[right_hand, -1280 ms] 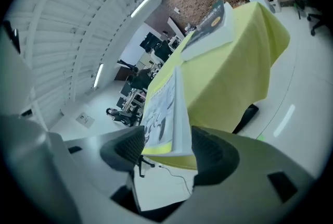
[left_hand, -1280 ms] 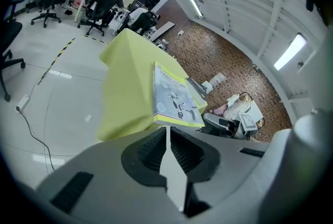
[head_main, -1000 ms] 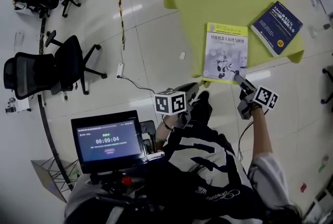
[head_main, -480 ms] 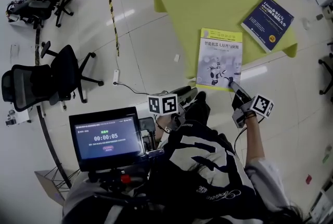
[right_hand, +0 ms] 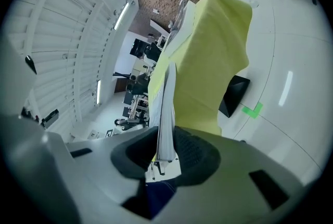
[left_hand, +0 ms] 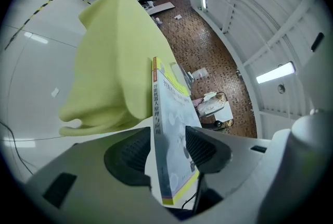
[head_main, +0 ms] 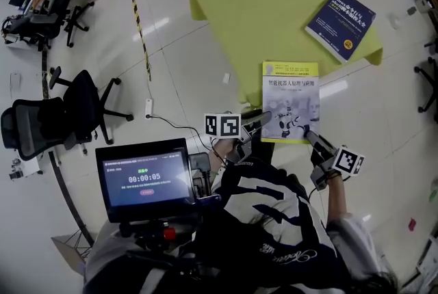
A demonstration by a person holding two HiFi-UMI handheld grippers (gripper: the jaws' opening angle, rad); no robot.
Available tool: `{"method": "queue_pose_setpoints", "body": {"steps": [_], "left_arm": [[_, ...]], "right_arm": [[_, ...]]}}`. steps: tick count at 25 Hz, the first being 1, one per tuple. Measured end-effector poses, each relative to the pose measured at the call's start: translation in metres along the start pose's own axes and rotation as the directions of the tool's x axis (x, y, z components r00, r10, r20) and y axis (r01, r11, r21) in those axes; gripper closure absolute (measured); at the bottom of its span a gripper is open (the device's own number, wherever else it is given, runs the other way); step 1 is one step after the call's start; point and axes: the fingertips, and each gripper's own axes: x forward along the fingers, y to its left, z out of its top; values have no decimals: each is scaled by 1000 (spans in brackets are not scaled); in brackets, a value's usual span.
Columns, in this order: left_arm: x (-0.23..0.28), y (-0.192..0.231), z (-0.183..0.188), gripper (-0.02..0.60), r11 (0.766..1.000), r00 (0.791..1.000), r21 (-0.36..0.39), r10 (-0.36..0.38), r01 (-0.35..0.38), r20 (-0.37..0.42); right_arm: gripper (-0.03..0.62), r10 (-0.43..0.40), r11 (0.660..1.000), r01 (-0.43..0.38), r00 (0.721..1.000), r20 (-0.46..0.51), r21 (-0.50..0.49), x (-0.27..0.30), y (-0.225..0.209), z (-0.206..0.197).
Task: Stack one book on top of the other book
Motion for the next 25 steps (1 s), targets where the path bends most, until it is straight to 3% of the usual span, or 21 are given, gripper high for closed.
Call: {"method": "queue_pose_setpoints", "body": {"steps": [7, 14, 19, 25], "left_arm": [[19, 1, -1, 385, 997, 996, 61, 50, -46, -70], [19, -16, -2, 454, 975, 989, 201, 119, -99, -90], [19, -51, 24, 457, 961, 995, 266, 93, -79, -43], [13, -68, 68, 459, 946, 994, 307, 109, -106, 10]], "right_arm": [[500, -34, 999, 35, 999, 23, -18, -17, 10, -23], [500, -93, 993, 98, 994, 65, -71, -37, 0, -14], [500, -68, 992, 78, 993, 99, -95, -45, 24, 8], [500, -46, 990, 63, 991, 129, -129, -21, 54, 38]]}}
